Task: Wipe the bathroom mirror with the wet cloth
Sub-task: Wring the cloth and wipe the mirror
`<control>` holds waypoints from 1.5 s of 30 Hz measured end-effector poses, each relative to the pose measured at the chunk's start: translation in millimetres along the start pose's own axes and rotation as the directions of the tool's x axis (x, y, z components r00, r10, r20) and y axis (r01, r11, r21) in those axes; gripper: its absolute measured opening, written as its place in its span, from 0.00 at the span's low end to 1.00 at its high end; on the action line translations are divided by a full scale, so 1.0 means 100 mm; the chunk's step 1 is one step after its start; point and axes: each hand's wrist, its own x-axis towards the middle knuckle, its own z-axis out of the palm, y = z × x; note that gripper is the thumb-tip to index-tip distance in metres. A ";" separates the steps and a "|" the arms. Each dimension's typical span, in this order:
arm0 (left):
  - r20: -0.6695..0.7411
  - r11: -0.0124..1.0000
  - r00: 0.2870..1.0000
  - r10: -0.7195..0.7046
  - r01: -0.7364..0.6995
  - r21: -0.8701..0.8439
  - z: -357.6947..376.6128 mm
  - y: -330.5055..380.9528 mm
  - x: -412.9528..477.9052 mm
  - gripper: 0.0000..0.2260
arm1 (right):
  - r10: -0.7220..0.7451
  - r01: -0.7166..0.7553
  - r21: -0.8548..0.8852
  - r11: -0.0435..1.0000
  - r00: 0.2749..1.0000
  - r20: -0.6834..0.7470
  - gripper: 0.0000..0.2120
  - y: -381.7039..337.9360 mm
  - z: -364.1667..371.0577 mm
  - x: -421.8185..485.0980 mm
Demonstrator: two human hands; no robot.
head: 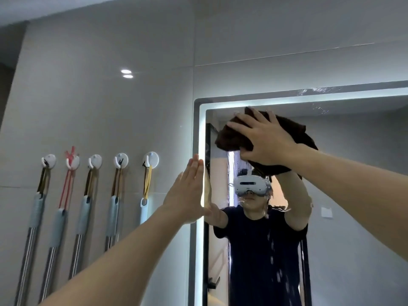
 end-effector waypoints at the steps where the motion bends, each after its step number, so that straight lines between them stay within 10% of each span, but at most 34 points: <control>1: 0.004 1.000 1.000 -0.002 0.002 0.002 0.00 0.00 0.00 0.60 | 0.037 -0.036 0.014 0.999 0.999 -0.013 0.38 -0.01 -0.02 0.13; 14: 0.055 1.000 0.998 0.003 -0.003 0.009 -0.04 -0.04 -0.01 0.57 | 0.182 -0.174 0.086 0.981 0.979 -0.087 0.37 -0.52 -0.04 1.21; 21: -0.178 0.996 0.982 -0.069 0.059 -0.063 -0.75 -0.50 -0.09 0.11 | 0.081 -0.075 0.072 0.995 0.994 -0.073 0.35 -0.78 0.12 0.88; 45: -0.067 0.983 0.994 0.090 -0.099 -0.152 -0.22 0.35 -0.13 0.26 | 0.014 -0.003 0.108 0.994 0.995 -0.102 0.42 -2.20 1.01 -1.11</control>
